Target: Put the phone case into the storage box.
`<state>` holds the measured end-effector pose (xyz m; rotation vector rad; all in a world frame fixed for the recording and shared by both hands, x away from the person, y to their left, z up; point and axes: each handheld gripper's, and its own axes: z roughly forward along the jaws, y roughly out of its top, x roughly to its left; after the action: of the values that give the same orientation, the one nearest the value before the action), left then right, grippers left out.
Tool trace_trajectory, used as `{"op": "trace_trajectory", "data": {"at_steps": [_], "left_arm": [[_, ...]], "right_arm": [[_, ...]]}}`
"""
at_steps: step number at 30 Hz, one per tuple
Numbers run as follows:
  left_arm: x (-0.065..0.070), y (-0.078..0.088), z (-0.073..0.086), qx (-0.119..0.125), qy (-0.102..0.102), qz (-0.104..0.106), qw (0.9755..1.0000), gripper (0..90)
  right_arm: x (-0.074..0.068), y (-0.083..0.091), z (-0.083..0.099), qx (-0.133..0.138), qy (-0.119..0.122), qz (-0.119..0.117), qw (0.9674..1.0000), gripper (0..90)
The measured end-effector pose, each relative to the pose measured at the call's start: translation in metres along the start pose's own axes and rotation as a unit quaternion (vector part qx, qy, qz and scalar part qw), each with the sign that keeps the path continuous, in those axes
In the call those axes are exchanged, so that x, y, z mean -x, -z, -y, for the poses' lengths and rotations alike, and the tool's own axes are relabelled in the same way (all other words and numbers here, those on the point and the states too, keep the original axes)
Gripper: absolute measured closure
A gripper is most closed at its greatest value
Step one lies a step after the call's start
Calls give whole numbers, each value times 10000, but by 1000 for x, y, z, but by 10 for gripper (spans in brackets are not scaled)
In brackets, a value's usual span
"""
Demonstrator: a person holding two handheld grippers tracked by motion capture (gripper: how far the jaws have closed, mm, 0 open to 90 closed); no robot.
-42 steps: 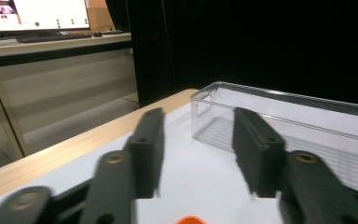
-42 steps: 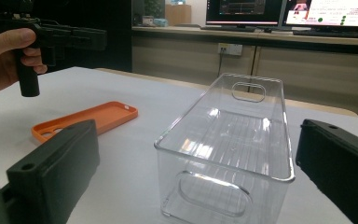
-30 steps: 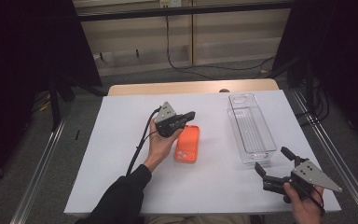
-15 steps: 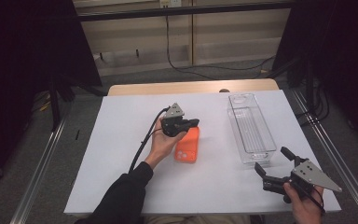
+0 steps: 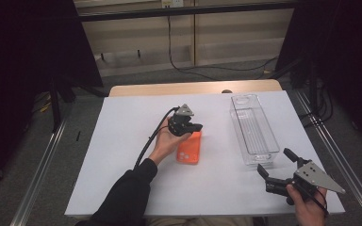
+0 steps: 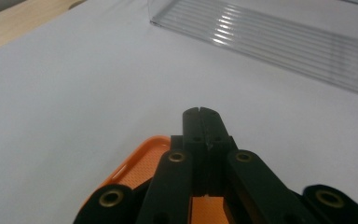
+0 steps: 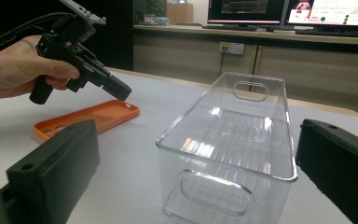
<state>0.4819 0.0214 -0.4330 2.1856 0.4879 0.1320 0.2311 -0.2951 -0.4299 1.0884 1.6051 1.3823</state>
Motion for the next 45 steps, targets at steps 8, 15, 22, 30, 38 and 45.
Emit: {"op": "trace_trajectory", "data": {"at_steps": [8, 15, 22, 30, 38, 45], "left_arm": [[-2, -12, -6, -400, 63, 8, 9992, 900], [-1, -24, -9, -728, -13, -3, 9973, 900], [-2, -26, -9, -831, -17, 12, 9965, 900], [-4, -24, -8, -840, 75, -80, 9964, 900], [-7, -21, -7, -878, 115, -159, 9959, 900], [-11, -17, -5, -940, 97, -210, 9953, 900]], "right_arm": [[0, 0, 0, -24, -2, -21, 10000, 0], [0, 0, 0, -30, -22, -20, 10000, 0], [0, 0, 0, -22, -13, -9, 10000, 0], [0, 0, 0, -13, -10, -6, 10000, 0], [0, 0, 0, -10, -11, -2, 10000, 0], [0, 1, 0, -4, -14, -13, 10000, 0]]}}
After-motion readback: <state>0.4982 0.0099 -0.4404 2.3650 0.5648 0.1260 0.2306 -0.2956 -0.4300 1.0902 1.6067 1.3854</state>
